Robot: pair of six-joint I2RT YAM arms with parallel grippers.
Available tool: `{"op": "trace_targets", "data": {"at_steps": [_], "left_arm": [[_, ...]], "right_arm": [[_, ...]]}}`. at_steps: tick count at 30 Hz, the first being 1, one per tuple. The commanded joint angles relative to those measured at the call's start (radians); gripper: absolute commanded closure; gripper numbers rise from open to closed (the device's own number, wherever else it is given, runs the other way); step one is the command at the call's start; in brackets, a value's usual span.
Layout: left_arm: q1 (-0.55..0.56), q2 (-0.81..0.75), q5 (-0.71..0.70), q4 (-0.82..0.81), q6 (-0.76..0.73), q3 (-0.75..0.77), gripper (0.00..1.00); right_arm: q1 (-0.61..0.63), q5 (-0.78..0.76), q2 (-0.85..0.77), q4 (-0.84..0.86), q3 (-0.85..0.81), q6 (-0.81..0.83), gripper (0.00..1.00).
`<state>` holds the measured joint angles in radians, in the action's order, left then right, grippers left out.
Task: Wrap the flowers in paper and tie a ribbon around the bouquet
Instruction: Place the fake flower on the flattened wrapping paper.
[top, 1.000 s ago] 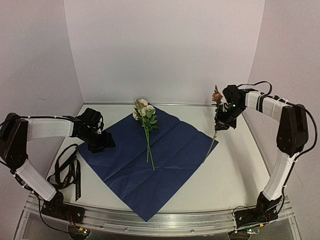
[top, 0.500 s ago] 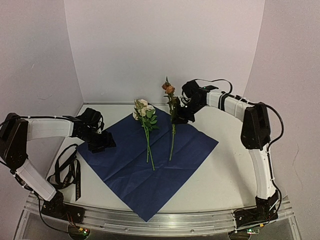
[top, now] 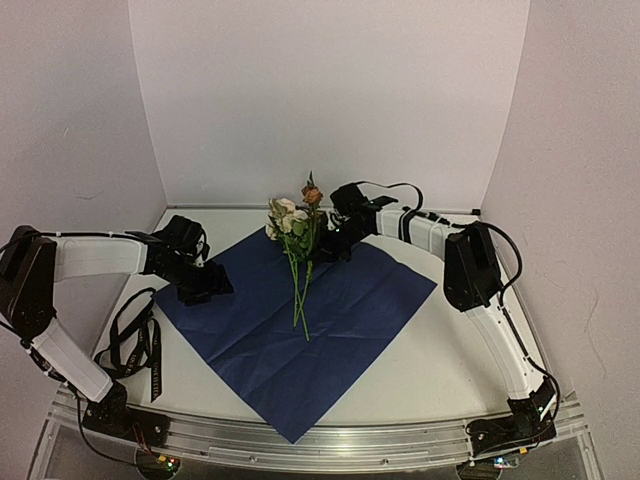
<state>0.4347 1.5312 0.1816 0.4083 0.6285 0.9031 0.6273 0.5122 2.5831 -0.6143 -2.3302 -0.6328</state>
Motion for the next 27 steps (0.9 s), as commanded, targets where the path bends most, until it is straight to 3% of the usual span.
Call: {"op": "trace_targets", "data": {"at_steps": [1,17,27], "left_arm": [[-0.007,0.006,0.01,-0.031,-0.006,0.034,0.34],[-0.007,-0.008,0.007,-0.032,-0.004,0.02,0.34],[-0.007,-0.017,0.005,-0.031,-0.004,0.015,0.34]], "right_arm": [[0.005,0.016,0.019,0.056,-0.05,-0.043,1.0],[0.02,0.009,-0.063,-0.094,0.029,0.097,1.0],[0.032,-0.027,-0.036,-0.138,-0.009,0.112,0.98]]}}
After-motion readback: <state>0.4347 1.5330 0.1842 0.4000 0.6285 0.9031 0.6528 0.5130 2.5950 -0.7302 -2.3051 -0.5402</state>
